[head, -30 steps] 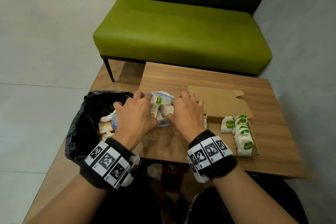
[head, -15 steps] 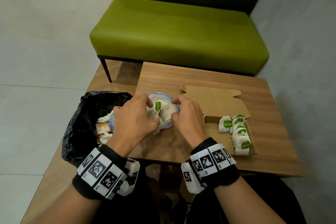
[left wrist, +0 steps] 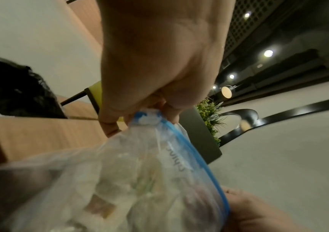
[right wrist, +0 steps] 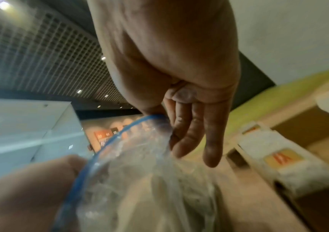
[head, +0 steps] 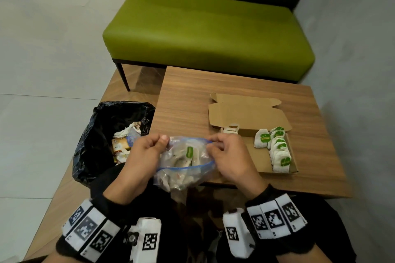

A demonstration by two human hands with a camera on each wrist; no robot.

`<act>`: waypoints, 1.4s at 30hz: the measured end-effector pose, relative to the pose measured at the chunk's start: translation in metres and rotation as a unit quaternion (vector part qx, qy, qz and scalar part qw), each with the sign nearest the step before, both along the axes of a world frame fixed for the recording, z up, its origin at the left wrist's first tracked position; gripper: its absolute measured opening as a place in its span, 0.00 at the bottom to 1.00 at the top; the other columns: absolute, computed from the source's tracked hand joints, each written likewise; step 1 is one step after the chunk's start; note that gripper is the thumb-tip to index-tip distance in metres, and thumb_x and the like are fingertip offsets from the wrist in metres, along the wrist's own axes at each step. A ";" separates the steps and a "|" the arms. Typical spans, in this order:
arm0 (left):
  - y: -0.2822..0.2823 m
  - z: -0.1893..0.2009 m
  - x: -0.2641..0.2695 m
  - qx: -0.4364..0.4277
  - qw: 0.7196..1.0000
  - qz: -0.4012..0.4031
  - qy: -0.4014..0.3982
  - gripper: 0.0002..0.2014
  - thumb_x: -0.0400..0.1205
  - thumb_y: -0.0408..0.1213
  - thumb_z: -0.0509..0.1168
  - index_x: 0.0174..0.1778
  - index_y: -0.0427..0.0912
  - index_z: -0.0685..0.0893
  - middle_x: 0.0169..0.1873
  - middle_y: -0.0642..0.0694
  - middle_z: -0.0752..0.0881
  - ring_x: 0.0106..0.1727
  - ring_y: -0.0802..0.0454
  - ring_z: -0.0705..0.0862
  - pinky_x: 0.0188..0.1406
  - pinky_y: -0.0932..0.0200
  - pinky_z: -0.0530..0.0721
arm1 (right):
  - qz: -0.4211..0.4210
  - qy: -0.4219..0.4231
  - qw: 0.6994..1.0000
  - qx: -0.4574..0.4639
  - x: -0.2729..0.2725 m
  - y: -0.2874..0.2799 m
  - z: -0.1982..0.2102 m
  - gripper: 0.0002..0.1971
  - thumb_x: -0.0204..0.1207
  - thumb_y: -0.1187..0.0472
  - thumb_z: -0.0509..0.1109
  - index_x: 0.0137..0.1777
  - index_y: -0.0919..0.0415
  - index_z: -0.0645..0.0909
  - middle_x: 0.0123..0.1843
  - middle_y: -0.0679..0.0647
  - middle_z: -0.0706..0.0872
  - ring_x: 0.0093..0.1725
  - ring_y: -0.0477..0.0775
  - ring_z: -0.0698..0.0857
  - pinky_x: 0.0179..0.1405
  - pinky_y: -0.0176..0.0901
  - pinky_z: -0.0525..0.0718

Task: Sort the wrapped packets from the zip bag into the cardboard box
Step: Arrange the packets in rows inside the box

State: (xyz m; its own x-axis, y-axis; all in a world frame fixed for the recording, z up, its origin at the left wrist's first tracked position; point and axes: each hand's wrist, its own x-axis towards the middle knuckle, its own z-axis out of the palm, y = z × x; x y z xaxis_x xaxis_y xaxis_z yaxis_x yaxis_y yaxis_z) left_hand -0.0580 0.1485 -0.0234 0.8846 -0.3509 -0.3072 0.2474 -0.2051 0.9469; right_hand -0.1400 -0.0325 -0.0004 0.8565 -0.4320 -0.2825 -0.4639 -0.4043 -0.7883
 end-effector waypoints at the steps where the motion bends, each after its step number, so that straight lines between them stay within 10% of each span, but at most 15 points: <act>1: -0.001 -0.001 -0.005 0.003 1.000 -0.005 0.011 0.19 0.86 0.45 0.61 0.34 0.36 0.83 0.33 0.32 0.85 0.38 0.44 0.82 0.45 0.46 0.77 | -0.020 -0.004 0.997 0.078 -0.007 0.001 0.002 0.07 0.83 0.64 0.68 0.54 0.58 0.88 0.41 0.51 0.93 0.42 0.48 0.91 0.43 0.46 0.91; 5: -0.005 0.001 -0.025 -0.057 0.993 0.012 0.099 0.24 0.90 0.39 0.56 0.33 0.37 0.89 0.36 0.35 0.91 0.37 0.43 0.89 0.44 0.52 0.84 | -0.010 -0.006 0.976 0.216 -0.037 0.003 0.006 0.16 0.86 0.63 0.64 0.37 0.60 0.87 0.34 0.52 0.88 0.37 0.48 0.85 0.41 0.38 0.83; 9: -0.011 0.007 -0.040 -0.152 0.969 0.029 0.194 0.20 0.88 0.39 0.58 0.42 0.31 0.91 0.43 0.33 0.91 0.43 0.44 0.91 0.45 0.53 0.88 | 0.034 -0.027 0.999 -0.018 -0.056 0.004 -0.007 0.12 0.86 0.54 0.63 0.52 0.51 0.89 0.44 0.42 0.87 0.45 0.41 0.84 0.49 0.44 0.83; 14: -0.023 0.014 -0.059 -0.147 0.972 0.051 0.178 0.21 0.88 0.42 0.58 0.51 0.24 0.86 0.47 0.29 0.90 0.50 0.35 0.90 0.56 0.43 0.86 | 0.025 -0.169 0.956 -0.239 -0.081 0.017 -0.002 0.17 0.83 0.41 0.62 0.57 0.50 0.86 0.49 0.39 0.83 0.50 0.43 0.79 0.51 0.44 0.80; 18: -0.028 0.025 -0.075 -0.142 0.975 0.003 0.169 0.24 0.87 0.40 0.57 0.31 0.37 0.92 0.33 0.36 0.91 0.35 0.48 0.91 0.38 0.57 0.90 | 0.051 -0.090 0.954 -0.282 -0.090 0.019 -0.004 0.17 0.81 0.39 0.62 0.56 0.47 0.86 0.48 0.39 0.85 0.49 0.43 0.79 0.55 0.48 0.79; 21: -0.029 0.023 -0.081 -0.082 0.990 -0.011 0.117 0.31 0.88 0.37 0.56 0.15 0.41 0.81 0.15 0.51 0.80 0.17 0.63 0.77 0.22 0.66 0.76 | 0.046 -0.084 0.973 -0.208 -0.092 0.012 -0.009 0.12 0.83 0.51 0.62 0.44 0.51 0.85 0.41 0.42 0.86 0.43 0.44 0.81 0.50 0.51 0.82; 24: -0.021 0.002 -0.074 0.076 0.990 -0.097 -0.067 0.23 0.88 0.38 0.58 0.24 0.47 0.72 0.17 0.57 0.74 0.21 0.64 0.71 0.29 0.59 0.69 | -0.042 -0.069 0.990 0.118 -0.089 0.006 -0.002 0.11 0.85 0.61 0.67 0.45 0.60 0.89 0.41 0.56 0.92 0.45 0.56 0.90 0.49 0.58 0.87; 27: -0.018 -0.012 -0.075 0.177 0.955 -0.145 -0.191 0.19 0.88 0.36 0.59 0.29 0.50 0.74 0.26 0.55 0.78 0.30 0.62 0.76 0.37 0.55 0.71 | -0.080 -0.052 0.963 0.252 -0.089 0.006 0.003 0.11 0.85 0.66 0.65 0.48 0.66 0.89 0.45 0.65 0.93 0.46 0.62 0.90 0.51 0.59 0.88; 33: -0.026 0.024 -0.086 0.118 0.918 -0.210 -0.316 0.12 0.84 0.49 0.59 0.54 0.49 0.84 0.45 0.60 0.81 0.49 0.63 0.81 0.46 0.73 0.75 | -0.072 -0.078 0.966 0.236 -0.089 -0.004 -0.004 0.08 0.84 0.68 0.66 0.48 0.63 0.87 0.42 0.60 0.93 0.41 0.54 0.91 0.47 0.50 0.88; 39: -0.039 0.047 -0.087 0.179 0.877 -0.264 -0.359 0.12 0.84 0.49 0.65 0.44 0.45 0.87 0.34 0.55 0.84 0.35 0.59 0.80 0.34 0.66 0.73 | 0.019 -0.124 0.973 0.192 -0.097 -0.021 0.009 0.09 0.83 0.67 0.67 0.45 0.62 0.88 0.39 0.53 0.91 0.40 0.46 0.87 0.42 0.36 0.84; 42: -0.050 0.044 -0.090 0.189 0.904 -0.218 -0.316 0.15 0.86 0.44 0.63 0.34 0.44 0.83 0.23 0.54 0.79 0.26 0.58 0.76 0.27 0.65 0.67 | 0.015 -0.129 0.983 0.132 -0.100 -0.024 0.011 0.09 0.82 0.61 0.69 0.42 0.54 0.88 0.35 0.44 0.90 0.37 0.39 0.85 0.40 0.35 0.82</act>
